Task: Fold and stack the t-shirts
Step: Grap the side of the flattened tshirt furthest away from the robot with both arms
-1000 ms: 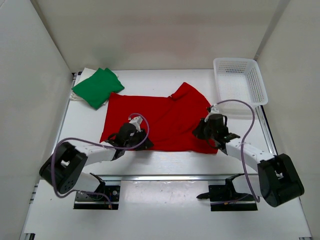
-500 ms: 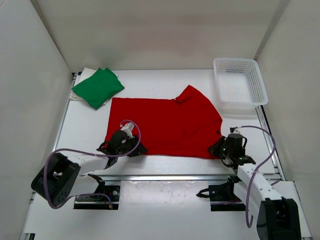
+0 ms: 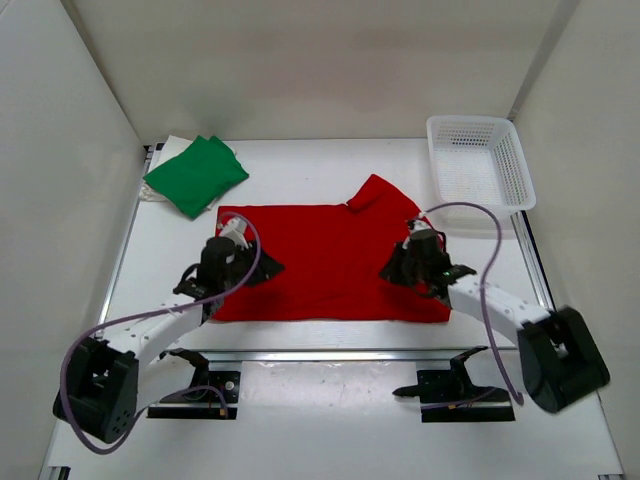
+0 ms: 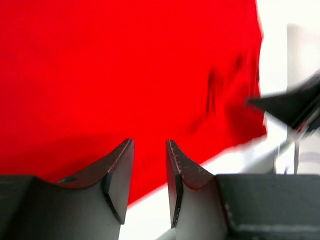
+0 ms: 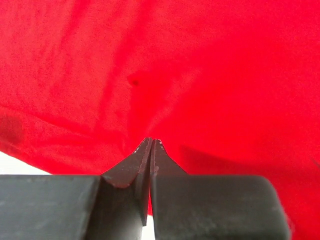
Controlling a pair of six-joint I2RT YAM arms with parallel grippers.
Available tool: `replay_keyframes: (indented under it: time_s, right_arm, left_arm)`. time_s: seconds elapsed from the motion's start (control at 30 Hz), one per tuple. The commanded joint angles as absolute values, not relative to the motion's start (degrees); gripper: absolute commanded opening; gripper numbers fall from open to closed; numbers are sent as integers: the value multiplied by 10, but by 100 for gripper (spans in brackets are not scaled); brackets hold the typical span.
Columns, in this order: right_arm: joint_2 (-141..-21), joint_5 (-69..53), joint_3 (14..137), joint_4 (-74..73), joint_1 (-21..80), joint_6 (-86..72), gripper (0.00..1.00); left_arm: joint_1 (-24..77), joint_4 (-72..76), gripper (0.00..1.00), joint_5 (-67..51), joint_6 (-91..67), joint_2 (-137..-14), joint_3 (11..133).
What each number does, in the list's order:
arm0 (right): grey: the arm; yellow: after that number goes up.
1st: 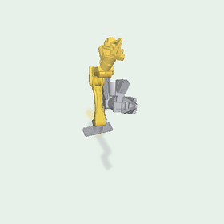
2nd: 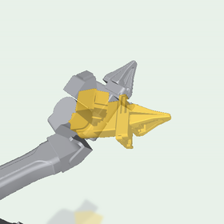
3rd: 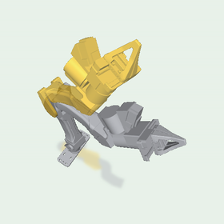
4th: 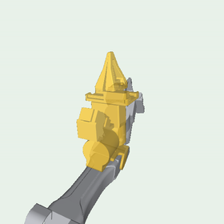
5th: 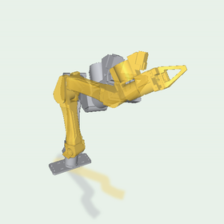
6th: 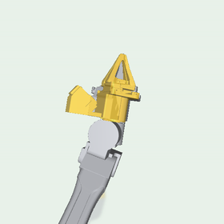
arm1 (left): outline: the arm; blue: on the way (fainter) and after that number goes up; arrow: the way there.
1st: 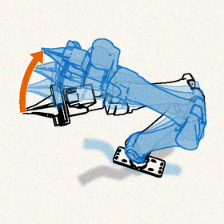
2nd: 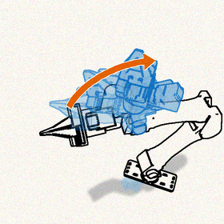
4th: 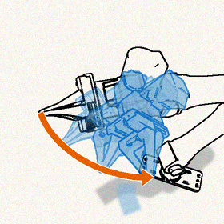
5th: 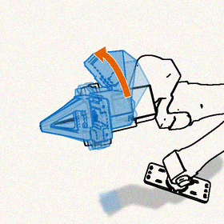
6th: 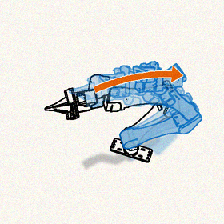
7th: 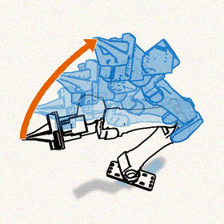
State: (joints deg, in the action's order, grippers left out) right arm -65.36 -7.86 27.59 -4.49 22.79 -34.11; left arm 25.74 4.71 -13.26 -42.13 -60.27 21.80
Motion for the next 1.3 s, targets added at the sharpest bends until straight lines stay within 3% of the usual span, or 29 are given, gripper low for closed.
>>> replay_keyframes:
  time_s: [0.0,0.23,0.43,0.6,0.77,0.9,1.07,1.27]
  right_arm:
    - [-755,-68,325,47,257,-310,0]
    - [-889,-100,403,93,272,-298,0]
    - [-903,-105,433,84,276,-297,2]
    - [-826,-96,399,88,258,-288,22]
    - [-760,-100,370,88,261,-286,39]
    - [-744,-124,349,99,268,-282,39]
    - [-737,-148,332,119,270,-283,36]
    - [-749,-156,338,123,276,-282,36]
  left_arm:
    - [189,32,43,-154,-387,-630,271]
    - [106,68,42,-165,-397,-709,326]
    - [36,66,42,-112,-385,-785,400]
    - [-33,38,35,-40,-362,-888,488]
    - [-47,-82,34,-4,-295,-1031,686]
    - [-42,-172,38,-1,-257,-1138,811]
    - [-32,-215,46,19,-230,-1195,878]
    - [-23,-220,41,25,-225,-1209,879]
